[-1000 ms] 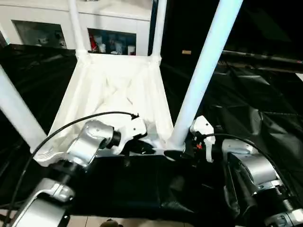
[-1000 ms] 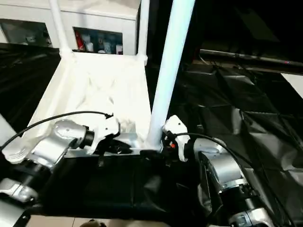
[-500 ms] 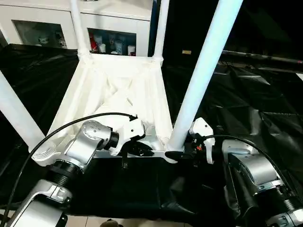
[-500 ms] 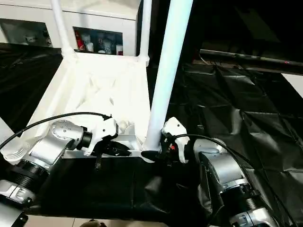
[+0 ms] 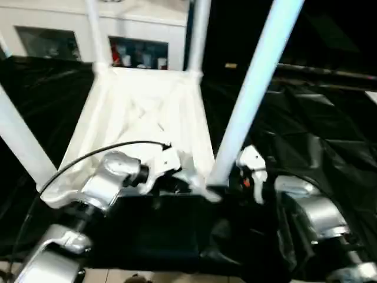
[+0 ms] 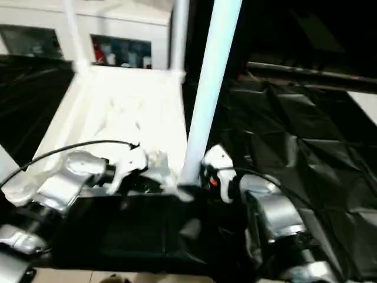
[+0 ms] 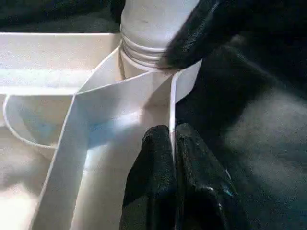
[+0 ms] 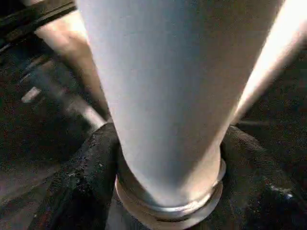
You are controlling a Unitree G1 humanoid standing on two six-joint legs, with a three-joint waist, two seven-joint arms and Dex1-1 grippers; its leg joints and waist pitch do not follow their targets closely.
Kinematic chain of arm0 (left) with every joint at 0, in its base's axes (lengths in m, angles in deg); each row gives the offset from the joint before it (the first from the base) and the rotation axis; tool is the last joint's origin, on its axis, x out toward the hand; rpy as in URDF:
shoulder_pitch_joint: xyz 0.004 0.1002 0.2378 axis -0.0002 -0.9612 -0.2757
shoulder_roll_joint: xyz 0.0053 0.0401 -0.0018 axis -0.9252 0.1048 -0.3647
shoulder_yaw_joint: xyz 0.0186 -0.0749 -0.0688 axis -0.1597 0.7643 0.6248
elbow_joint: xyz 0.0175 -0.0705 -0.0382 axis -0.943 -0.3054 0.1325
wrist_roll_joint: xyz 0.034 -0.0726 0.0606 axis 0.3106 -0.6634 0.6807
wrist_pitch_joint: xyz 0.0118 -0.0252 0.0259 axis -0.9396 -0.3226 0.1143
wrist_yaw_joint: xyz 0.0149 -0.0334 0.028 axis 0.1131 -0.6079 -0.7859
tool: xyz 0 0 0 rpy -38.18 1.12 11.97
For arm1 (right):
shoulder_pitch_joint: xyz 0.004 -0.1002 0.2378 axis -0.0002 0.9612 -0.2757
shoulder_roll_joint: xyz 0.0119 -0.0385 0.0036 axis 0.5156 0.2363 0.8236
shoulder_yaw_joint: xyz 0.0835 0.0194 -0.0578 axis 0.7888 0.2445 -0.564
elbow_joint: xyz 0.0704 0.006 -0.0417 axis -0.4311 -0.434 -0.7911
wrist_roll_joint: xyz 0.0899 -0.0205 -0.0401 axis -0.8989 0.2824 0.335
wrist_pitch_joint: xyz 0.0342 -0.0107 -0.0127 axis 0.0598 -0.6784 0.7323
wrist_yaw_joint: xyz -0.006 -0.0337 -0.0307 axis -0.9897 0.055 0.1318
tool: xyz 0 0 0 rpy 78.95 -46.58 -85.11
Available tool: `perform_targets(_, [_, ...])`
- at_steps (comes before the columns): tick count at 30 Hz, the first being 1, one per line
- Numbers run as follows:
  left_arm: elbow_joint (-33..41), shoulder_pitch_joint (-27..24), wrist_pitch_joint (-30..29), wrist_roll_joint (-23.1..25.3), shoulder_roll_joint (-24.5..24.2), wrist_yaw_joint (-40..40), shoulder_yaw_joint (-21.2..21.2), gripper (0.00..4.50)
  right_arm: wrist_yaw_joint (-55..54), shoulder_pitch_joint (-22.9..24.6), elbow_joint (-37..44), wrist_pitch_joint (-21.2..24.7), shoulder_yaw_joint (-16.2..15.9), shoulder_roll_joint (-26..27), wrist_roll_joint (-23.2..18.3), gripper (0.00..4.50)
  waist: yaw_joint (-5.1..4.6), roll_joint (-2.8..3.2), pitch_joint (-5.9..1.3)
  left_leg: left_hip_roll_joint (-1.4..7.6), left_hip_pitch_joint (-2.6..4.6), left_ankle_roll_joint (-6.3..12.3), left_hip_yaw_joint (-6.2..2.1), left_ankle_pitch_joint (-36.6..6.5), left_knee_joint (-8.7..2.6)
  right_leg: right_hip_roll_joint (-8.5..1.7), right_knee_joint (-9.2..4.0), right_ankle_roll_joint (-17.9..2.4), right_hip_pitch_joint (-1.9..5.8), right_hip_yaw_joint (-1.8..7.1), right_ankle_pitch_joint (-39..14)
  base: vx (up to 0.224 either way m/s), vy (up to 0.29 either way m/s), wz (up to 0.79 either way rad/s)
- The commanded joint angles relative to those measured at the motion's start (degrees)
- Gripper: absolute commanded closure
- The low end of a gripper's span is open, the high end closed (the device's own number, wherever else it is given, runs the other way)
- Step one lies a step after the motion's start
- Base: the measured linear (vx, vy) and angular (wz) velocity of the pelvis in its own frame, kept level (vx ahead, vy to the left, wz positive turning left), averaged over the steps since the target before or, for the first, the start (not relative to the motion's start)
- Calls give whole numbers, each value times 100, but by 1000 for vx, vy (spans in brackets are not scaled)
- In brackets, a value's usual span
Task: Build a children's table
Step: Rotate leg to tighten
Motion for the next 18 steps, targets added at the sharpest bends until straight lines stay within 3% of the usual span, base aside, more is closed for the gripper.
perform_targets(1, [-150, 11, -59, -34, 353, -367, -176, 450, -521, -75, -282, 75, -65, 149, 157, 180, -25, -22, -247, 231, 144, -349, -176, -2153, -431, -383, -569, -803, 73, 184, -2518, 0, 0, 0])
perform_targets(2, [-277, 90, -163, 13, 520, -666, -147, 450, -887, -168, -455, 109, 48, 315, 160, 180, -32, -19, -259, 242, 122, -336, -197, -2120, -440, -395, -580, -708, 99, 180, -2565, 0, 0, 0])
perform_targets(3, [-382, 166, -290, 32, 705, -923, -121, 450, -1293, -280, -642, 176, 180, 503, 148, 180, -53, 5, -250, 243, 123, -322, -190, -2160, -445, -377, -581, -706, 69, 187, -2533, 0, 0, 0])
perform_targets(4, [-487, 248, -435, 54, 925, -1200, -105, 450, -1778, -426, -863, 233, 323, 726, 139, 180, -76, 17, -241, 232, 175, -372, -192, -2305, -439, -364, -597, -714, 13, 186, -2635, 0, 0, 0])
perform_targets(5, [-576, 322, -568, 85, 1170, -1432, -121, 450, -2294, -612, -1119, 225, 455, 982, 142, 180, -106, 32, -253, 227, 190, -420, -204, -2405, -435, -369, -603, -723, 7, 185, -2718, 0, 0, 0])
perform_targets(6, [-591, 343, -603, 109, 1297, -1480, -164, 450, -2403, -698, -1204, 186, 458, 1106, 141, 180, -110, 17, -269, 229, 141, -438, -224, -2297, -456, -368, -587, -706, 57, 171, -2573, 0, 0, 0])
perform_targets(7, [-596, 354, -605, 132, 1400, -1495, -208, 450, -2422, -763, -1246, 125, 428, 1220, 151, 180, -110, 44, -279, 230, 128, -438, -226, -2241, -462, -360, -572, -712, 73, 169, -2414, 0, 0, 0])
perform_targets(9, [-647, 379, -527, 167, 1514, -1478, -249, 450, -2381, -839, -1287, 32, 367, 1366, 217, 180, -96, 31, -277, 223, 147, -368, -192, -2225, -450, -324, -579, -720, 44, 181, -2040, 0, 0, 0])
perform_targets(10, [-673, 389, -496, 179, 1523, -1478, -241, 450, -2279, -842, -1262, -35, 283, 1377, 276, 180, -81, 25, -274, 213, 173, -290, -172, -2265, -434, -324, -590, -741, 26, 198, -1993, 0, 0, 0])
perform_targets(11, [-682, 394, -442, 182, 1484, -1445, -221, 450, -2074, -815, -1185, -81, 193, 1365, 297, 180, -77, 18, -273, 206, 131, -245, -176, -2191, -443, -326, -582, -735, 69, 195, -1974, 0, 0, 0])
perform_targets(12, [-676, 391, -427, 179, 1464, -1428, -217, 450, -2020, -802, -1158, -77, 184, 1359, 284, 180, -59, -1, -285, 212, 135, -203, -169, -2092, -440, -327, -576, -730, 72, 194, -1905, 0, 0, 0])
perform_targets(13, [-664, 387, -411, 168, 1414, -1398, -203, 450, -1937, -780, -1119, -89, 182, 1336, 259, 124, -52, 4, -280, 211, 141, -171, -159, -2048, -437, -325, -576, -751, 68, 199, -1853, 0, 0, 0])
perform_targets(18, [-568, 324, -245, 106, 1083, -1111, -136, 450, -1377, -665, -926, -174, 145, 999, 182, 81, -31, -2, -274, 225, 132, -114, -162, -2010, -447, -331, -584, -756, 77, 191, -1934, 0, 0, 0])
